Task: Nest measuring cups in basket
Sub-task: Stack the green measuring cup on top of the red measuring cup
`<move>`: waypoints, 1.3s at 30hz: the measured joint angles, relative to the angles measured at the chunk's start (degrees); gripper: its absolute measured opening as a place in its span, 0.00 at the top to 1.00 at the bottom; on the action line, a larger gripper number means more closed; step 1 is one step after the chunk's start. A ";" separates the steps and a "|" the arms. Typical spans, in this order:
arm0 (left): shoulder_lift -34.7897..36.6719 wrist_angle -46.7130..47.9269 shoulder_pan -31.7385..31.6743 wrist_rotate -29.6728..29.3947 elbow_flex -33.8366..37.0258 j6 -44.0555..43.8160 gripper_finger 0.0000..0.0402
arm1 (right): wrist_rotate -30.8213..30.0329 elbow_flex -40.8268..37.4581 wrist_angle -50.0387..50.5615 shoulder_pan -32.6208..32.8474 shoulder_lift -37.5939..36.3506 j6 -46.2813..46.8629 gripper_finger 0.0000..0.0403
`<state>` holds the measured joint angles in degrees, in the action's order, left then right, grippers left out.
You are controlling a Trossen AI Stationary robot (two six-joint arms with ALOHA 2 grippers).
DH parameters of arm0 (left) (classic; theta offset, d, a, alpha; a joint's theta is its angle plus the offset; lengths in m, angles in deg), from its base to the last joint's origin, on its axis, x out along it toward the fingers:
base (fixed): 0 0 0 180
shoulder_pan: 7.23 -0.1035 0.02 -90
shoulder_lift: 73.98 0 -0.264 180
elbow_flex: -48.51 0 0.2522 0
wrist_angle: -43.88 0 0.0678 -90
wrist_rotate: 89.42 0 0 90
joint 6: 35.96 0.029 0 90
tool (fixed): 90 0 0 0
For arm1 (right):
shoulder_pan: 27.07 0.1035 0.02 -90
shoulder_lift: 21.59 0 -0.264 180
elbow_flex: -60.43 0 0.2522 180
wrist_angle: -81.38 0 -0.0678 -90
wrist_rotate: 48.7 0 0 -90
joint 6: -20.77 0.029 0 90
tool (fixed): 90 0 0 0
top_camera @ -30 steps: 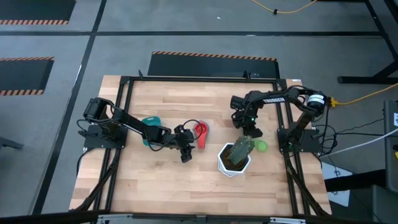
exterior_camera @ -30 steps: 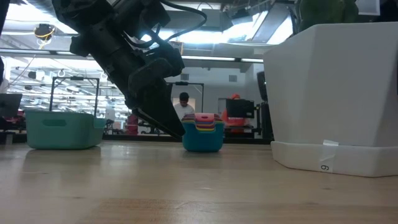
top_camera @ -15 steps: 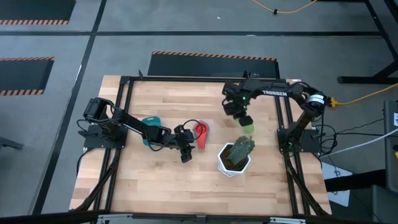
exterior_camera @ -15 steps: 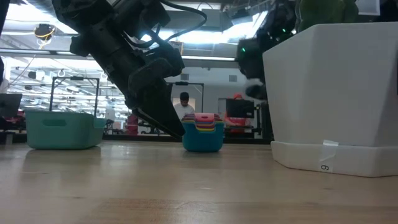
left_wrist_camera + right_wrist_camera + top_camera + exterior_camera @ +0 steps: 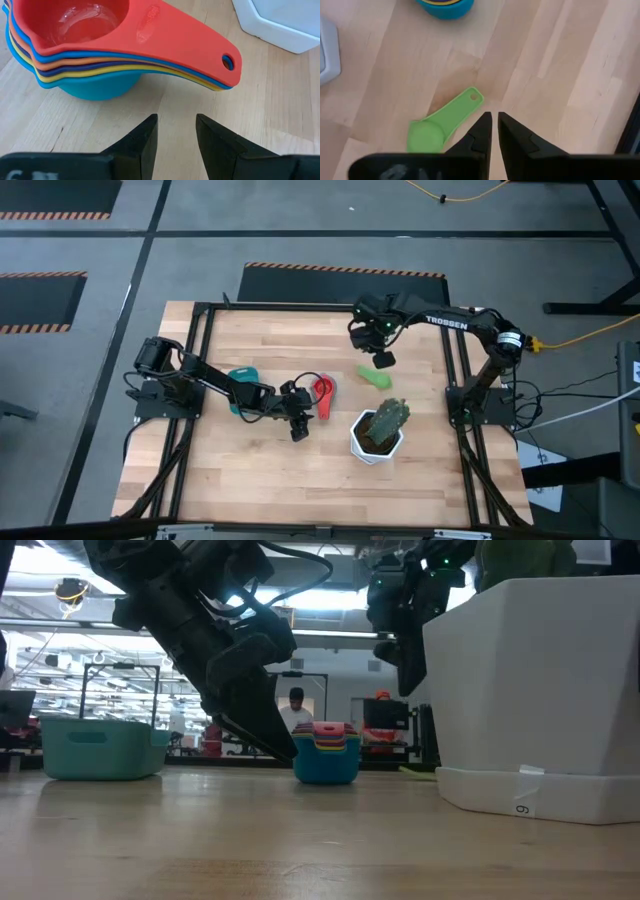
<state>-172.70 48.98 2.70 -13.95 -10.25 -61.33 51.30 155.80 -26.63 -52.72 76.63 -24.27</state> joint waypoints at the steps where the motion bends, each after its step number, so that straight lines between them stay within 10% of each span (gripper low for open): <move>1: 0.00 0.00 0.02 -0.02 0.00 -0.02 0.68 | 0.00 0.10 0.16 0.00 0.00 0.65 0.91; 15: 0.00 0.00 0.00 -2.99 0.00 0.00 0.68 | -0.05 0.11 -3.42 0.02 0.00 9.00 0.90; 27: 0.00 0.00 0.00 -2.99 0.00 0.00 0.68 | -6.41 0.11 -6.20 0.02 0.00 10.18 0.61; 39: 0.00 0.00 0.00 -2.99 0.00 -0.04 0.68 | 8.54 -4.88 -13.73 -3.85 -0.04 3.87 0.58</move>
<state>-172.70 48.98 2.70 -16.94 -10.25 -61.37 59.85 150.91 -40.36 -56.57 76.59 -20.40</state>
